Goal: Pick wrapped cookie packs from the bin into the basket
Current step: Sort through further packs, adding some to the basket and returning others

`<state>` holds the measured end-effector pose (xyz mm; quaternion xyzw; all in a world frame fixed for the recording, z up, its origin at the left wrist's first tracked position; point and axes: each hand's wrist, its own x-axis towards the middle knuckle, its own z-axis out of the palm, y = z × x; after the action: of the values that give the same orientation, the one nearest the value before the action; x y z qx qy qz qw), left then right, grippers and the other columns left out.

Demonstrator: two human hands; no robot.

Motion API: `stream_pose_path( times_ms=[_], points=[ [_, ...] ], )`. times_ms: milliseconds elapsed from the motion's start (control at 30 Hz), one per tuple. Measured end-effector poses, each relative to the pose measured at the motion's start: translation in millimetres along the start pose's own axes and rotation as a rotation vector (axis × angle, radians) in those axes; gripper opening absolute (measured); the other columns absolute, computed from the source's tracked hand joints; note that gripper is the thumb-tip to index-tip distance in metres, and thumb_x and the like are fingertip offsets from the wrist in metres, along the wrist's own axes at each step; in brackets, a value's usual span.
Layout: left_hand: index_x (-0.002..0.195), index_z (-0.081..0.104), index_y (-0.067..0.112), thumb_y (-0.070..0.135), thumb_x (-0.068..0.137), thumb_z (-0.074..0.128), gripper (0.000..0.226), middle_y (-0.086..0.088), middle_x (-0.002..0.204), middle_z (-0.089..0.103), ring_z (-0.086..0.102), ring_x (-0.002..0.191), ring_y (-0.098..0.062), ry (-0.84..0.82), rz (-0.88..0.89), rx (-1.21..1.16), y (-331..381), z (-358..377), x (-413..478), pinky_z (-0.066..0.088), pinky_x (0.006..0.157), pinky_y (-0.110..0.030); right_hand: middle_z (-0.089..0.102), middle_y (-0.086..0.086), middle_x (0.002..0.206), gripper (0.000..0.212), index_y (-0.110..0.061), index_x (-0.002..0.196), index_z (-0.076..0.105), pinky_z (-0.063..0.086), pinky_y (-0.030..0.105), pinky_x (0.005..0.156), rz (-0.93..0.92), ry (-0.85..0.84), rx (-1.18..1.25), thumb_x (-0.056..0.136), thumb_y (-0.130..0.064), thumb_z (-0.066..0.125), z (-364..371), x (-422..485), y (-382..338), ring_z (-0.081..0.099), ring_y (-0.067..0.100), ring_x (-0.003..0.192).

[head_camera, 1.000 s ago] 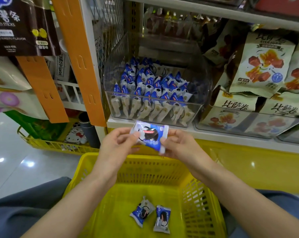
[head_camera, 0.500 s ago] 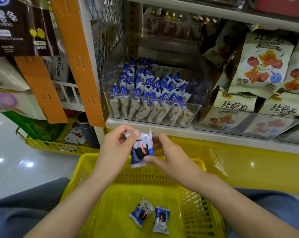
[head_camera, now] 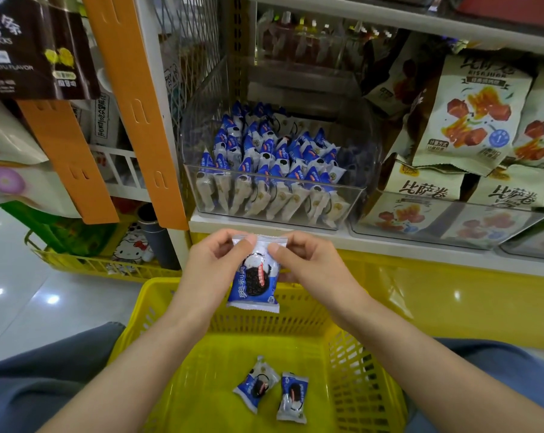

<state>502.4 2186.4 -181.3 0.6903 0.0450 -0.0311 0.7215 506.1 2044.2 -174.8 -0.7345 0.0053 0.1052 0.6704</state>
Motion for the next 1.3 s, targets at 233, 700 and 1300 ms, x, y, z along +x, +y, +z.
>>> stream_pose_path(
  times_ms=[233,700,1300],
  points=[
    [0.078,0.063,0.01,0.02,0.091,0.055,0.018,0.006,0.06,0.066,0.063,0.057,-0.002,-0.025,0.01,0.072,-2.3,-1.2,3.6,0.047,0.049,-0.013,0.069,0.003,0.079,0.011,-0.017,0.083,0.064,0.057,0.031,0.066,-0.136,0.065,-0.259,0.09,-0.022,0.058,5.9,-1.8,8.8,0.065,0.013,0.072],
    [0.08,0.051,0.022,0.021,0.089,0.057,0.011,0.001,0.079,0.058,0.056,0.074,-0.016,0.062,0.127,0.393,-15.8,-0.2,13.7,0.047,0.069,-0.03,0.059,-0.014,0.071,0.01,-0.024,0.084,0.059,0.043,0.017,0.059,-0.38,0.31,-0.619,0.091,-0.029,0.055,-8.4,1.0,2.9,0.055,-0.001,0.069],
    [0.101,0.067,0.016,0.023,0.094,0.048,0.022,-0.003,0.094,0.073,0.067,0.092,-0.017,-0.016,-0.113,-0.181,2.1,-0.8,9.4,0.05,0.086,-0.035,0.051,-0.012,0.121,0.034,-0.022,0.126,0.049,0.046,0.013,0.087,-0.391,0.153,-0.542,0.092,-0.028,0.052,5.1,-12.4,5.9,0.051,-0.004,0.106]
  ],
)
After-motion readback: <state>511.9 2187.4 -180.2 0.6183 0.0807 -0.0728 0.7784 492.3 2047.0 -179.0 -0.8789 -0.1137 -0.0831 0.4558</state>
